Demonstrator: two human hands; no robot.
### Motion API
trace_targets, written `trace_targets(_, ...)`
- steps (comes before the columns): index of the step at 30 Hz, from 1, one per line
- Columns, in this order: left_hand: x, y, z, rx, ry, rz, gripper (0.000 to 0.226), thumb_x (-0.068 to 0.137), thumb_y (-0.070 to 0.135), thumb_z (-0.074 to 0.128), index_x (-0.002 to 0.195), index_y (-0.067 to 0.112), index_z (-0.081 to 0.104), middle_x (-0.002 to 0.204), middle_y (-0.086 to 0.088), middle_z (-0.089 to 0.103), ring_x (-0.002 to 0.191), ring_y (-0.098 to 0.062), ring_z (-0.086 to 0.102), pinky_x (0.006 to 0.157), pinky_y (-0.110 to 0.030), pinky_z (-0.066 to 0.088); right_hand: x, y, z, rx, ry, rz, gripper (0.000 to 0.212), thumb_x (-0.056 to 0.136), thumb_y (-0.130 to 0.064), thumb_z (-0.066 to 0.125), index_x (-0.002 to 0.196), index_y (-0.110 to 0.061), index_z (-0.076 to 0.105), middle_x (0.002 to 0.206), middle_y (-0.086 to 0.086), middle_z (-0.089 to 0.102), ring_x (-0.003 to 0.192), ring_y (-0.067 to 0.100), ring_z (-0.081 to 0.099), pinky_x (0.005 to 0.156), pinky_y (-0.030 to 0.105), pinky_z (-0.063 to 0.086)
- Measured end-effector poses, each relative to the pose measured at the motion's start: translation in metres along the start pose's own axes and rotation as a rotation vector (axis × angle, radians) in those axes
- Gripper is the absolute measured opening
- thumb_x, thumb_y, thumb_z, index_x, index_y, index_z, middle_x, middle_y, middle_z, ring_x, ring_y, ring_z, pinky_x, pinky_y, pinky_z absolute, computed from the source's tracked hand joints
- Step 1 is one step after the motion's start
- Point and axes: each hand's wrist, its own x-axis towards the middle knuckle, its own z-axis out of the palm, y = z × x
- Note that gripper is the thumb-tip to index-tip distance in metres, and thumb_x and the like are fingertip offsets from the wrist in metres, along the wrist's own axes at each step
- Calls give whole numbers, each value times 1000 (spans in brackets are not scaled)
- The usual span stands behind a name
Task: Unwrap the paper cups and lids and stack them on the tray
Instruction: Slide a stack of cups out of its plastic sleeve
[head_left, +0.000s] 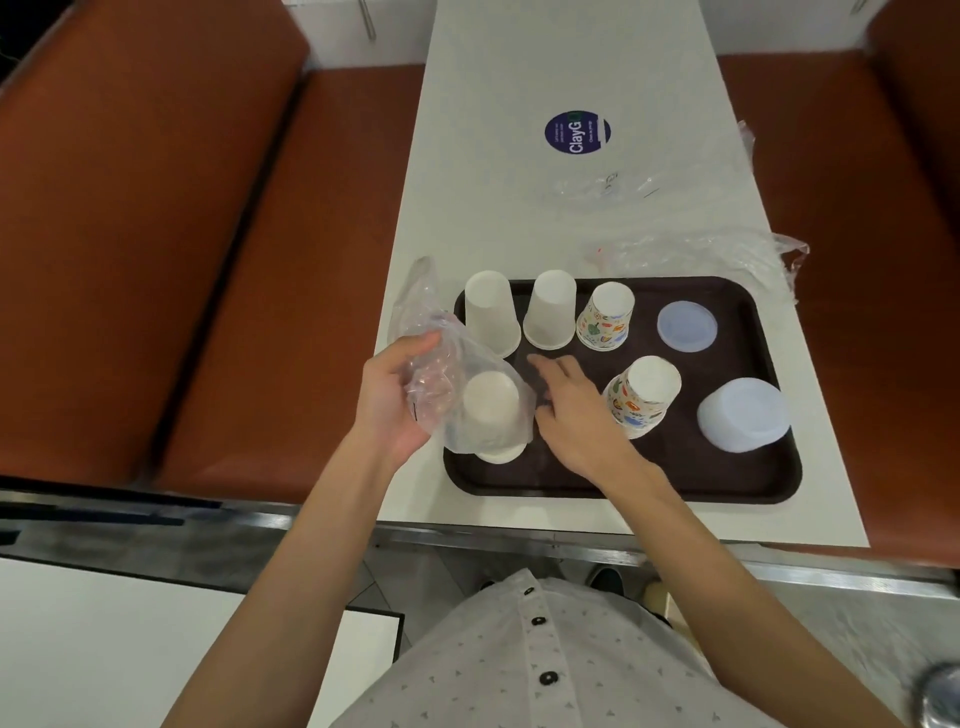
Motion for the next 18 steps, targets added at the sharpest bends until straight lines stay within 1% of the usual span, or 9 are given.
trace_targets(2,-6,8,5,76,-36,44,22,81,13,55,80,19,76,77,3,67,73,-11,67,69,-25,55,-12,-14,-24,32,-70,-45,77,86,-10,55,155,-24,22,140,4,37,117,25,53,97,39,47)
trace_targets(4,-12,16,13,99,-80,95,24,80,12,52,78,19,75,77,4,66,72,-10,66,67,-24,55,-26,-29,-46,96,-141,-128,86,84,-24,61,155,-35,15,143,-6,34,120,15,51,98,36,48)
trace_targets(7,-19,28,26,64,-119,152,15,73,17,61,82,19,72,79,4,64,73,-10,65,68,-25,55,-44,-62,-69,283,-155,-289,88,80,-47,68,152,-45,17,146,-19,36,131,-2,42,106,21,40)
trace_targets(9,-20,35,37,8,-175,178,16,75,20,62,89,16,66,82,1,61,75,-13,63,69,-29,56,-46,-82,-77,345,-109,-343,86,79,-51,73,150,-44,25,140,-19,45,127,-5,45,104,13,38)
trace_targets(11,-17,38,49,-5,-209,199,22,72,24,71,91,15,66,86,-2,60,79,-17,63,71,-32,56,-40,-96,-83,325,13,-327,76,79,-50,75,145,-39,39,120,-17,58,111,-1,54,94,14,44)
trace_targets(13,-10,40,60,5,-189,217,33,64,27,80,93,15,69,88,-3,61,81,-19,64,72,-33,56,-30,-105,-93,281,158,-331,57,80,-48,75,131,-32,56,97,-14,64,93,6,60,85,25,50)
trace_targets(14,-5,41,63,3,-153,224,39,65,27,80,99,14,68,90,-4,62,83,-20,63,72,-33,55,-24,-107,-101,246,213,-346,45,81,-46,74,122,-29,63,89,-11,66,86,9,61,82,31,51)
trace_targets(16,8,44,65,76,-39,260,39,77,28,69,113,15,62,96,-5,62,84,-20,60,69,-30,46,-8,-102,-121,139,286,-379,28,84,-37,73,108,-24,70,79,-7,67,77,15,61,77,36,51)
trace_targets(18,23,46,62,324,107,311,30,88,34,59,113,19,66,97,-1,70,73,-16,60,57,-26,37,12,-89,-146,2,317,-404,19,86,-31,72,103,-24,73,73,-8,63,73,16,59,71,32,46)
